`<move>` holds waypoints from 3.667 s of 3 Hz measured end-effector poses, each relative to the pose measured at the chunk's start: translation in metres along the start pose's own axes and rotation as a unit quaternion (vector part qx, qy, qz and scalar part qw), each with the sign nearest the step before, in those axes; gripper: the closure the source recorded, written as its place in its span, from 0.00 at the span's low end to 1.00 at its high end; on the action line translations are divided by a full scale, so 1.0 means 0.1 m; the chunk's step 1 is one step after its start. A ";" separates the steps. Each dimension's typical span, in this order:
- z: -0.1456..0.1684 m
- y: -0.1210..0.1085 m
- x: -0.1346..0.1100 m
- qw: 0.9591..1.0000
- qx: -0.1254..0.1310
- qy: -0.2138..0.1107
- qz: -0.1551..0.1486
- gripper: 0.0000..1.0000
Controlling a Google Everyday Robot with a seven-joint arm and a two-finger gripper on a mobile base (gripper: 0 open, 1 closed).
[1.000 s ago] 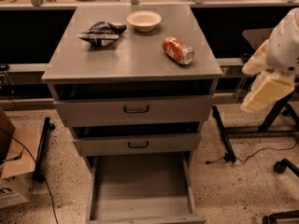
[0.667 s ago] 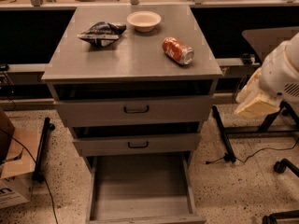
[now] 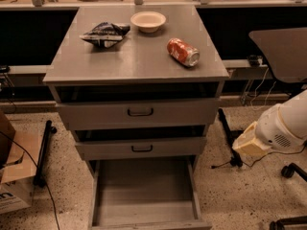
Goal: Close bottom drawer
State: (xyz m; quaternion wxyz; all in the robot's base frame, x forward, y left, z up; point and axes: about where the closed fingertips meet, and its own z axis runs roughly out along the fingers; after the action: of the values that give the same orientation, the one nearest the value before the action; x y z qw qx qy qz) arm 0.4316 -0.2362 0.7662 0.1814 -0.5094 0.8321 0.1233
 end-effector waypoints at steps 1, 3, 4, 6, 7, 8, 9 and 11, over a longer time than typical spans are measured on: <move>0.18 0.00 0.05 1.000 -0.017 0.001 0.008 1.00; 1.01 0.24 0.16 0.995 -0.075 -0.024 0.055 1.00; 2.07 0.43 0.34 0.982 -0.142 -0.067 0.103 1.00; 2.88 0.59 0.51 0.966 -0.201 -0.089 0.133 1.00; 2.98 0.60 0.53 0.965 -0.202 -0.078 0.145 1.00; 3.40 0.62 0.67 0.960 -0.215 -0.060 0.170 1.00; 3.92 0.71 0.88 0.951 -0.230 -0.061 0.195 1.00; 4.85 0.94 1.48 0.923 -0.275 -0.050 0.265 1.00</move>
Offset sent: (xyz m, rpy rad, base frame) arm -0.0024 0.0234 -0.0619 0.0249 0.1221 -0.0124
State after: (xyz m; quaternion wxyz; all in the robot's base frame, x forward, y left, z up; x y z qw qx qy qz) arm 0.3718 -0.1231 0.2664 0.0366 -0.2937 0.8599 0.4159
